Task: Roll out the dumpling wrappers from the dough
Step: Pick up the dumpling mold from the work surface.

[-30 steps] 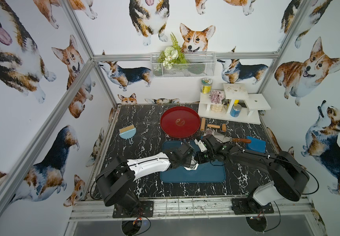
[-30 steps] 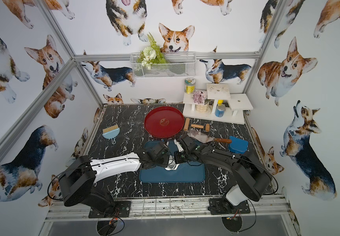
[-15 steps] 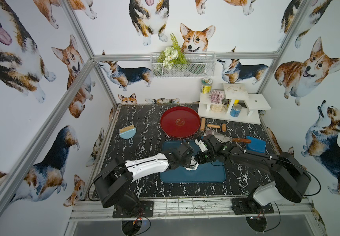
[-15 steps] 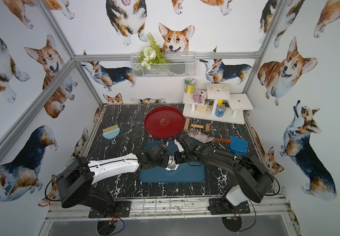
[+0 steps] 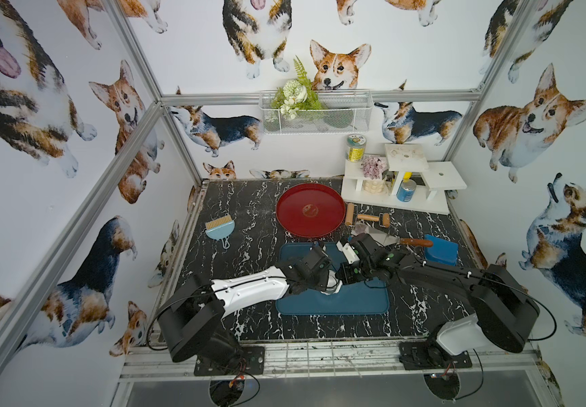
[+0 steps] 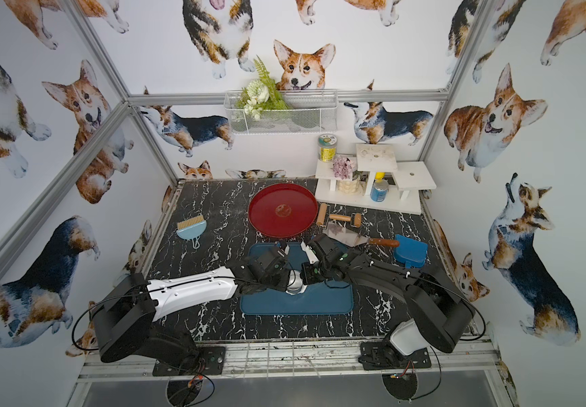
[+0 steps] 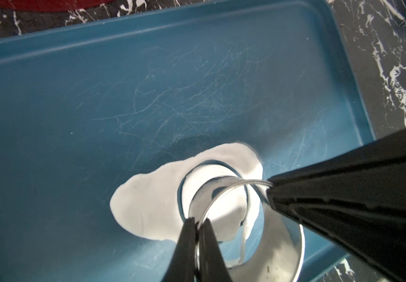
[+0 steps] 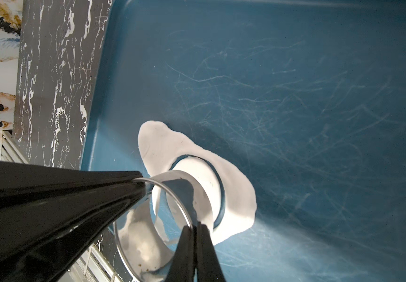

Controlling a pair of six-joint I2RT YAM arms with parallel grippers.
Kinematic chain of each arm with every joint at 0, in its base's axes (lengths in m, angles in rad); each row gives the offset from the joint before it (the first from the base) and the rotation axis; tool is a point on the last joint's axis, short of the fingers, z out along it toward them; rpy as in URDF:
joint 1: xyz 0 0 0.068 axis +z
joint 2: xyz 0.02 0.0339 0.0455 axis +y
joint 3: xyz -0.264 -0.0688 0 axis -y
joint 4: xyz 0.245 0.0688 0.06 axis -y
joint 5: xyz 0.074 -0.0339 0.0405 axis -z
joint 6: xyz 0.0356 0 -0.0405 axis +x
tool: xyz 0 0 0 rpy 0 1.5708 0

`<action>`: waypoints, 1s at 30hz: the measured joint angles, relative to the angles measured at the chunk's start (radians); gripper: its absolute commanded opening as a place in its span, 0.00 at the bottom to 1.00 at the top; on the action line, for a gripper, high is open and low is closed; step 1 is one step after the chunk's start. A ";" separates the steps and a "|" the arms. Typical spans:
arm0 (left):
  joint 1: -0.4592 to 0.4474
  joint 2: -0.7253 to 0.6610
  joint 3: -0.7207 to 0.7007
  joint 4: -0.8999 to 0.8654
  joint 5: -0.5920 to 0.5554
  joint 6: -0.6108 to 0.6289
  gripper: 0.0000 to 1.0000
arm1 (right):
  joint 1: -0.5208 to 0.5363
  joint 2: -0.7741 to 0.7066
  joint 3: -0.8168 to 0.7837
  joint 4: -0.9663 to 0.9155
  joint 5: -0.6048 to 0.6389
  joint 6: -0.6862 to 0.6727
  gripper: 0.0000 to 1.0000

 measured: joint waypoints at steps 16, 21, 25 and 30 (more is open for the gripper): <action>0.000 -0.017 0.003 0.001 -0.004 -0.004 0.00 | 0.000 -0.033 -0.001 -0.005 0.009 0.012 0.00; 0.000 -0.032 -0.001 0.001 -0.004 -0.005 0.00 | 0.002 -0.049 -0.003 -0.005 0.012 0.012 0.00; 0.000 -0.039 -0.003 -0.001 -0.001 -0.005 0.00 | 0.007 -0.054 -0.007 -0.004 0.014 0.015 0.00; 0.000 -0.043 -0.001 -0.005 -0.002 -0.005 0.00 | 0.008 -0.063 -0.011 0.002 0.016 0.016 0.00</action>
